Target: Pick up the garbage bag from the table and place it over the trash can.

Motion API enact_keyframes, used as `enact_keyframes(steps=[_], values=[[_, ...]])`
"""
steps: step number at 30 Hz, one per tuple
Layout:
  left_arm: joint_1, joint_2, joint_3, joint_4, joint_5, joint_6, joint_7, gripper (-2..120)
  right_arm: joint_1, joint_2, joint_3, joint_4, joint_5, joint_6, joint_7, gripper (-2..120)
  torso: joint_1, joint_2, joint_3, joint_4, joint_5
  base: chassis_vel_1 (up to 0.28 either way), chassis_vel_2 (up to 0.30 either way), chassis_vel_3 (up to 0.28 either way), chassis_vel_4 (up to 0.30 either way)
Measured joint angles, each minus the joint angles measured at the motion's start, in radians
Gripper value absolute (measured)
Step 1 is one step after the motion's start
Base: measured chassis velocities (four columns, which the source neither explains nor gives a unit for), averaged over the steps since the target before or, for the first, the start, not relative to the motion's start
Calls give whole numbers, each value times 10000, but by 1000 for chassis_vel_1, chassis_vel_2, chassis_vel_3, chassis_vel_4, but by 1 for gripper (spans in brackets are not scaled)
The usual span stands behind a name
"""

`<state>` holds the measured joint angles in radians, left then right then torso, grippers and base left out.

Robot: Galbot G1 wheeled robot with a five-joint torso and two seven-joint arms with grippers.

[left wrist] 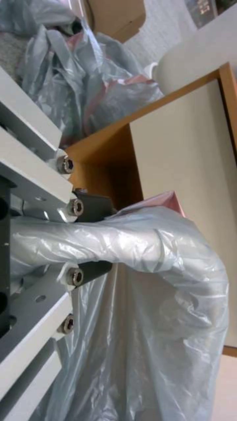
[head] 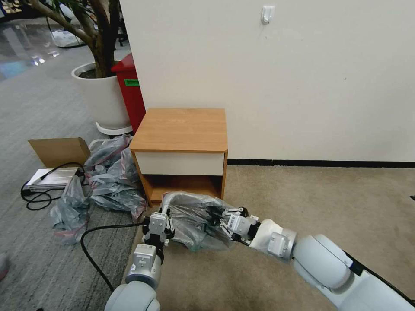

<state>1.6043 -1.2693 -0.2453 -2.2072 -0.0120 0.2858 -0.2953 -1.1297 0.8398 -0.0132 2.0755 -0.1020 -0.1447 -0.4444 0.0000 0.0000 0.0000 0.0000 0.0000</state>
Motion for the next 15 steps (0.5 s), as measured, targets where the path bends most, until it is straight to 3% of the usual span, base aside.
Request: enact_keyframes(steps=[6, 15], values=[[35, -52, 184, 0, 29, -38, -29, 5, 512, 390, -405, -1290, -547, -48, -164, 0, 0, 0, 0, 0, 1, 0, 0, 0, 0], [86, -178, 598, 33, 414, -64, -59, 5, 1034, 957, -1011, -2098, -994, -158, -294, 0, 0, 0, 0, 0, -1, 0, 0, 0, 0]])
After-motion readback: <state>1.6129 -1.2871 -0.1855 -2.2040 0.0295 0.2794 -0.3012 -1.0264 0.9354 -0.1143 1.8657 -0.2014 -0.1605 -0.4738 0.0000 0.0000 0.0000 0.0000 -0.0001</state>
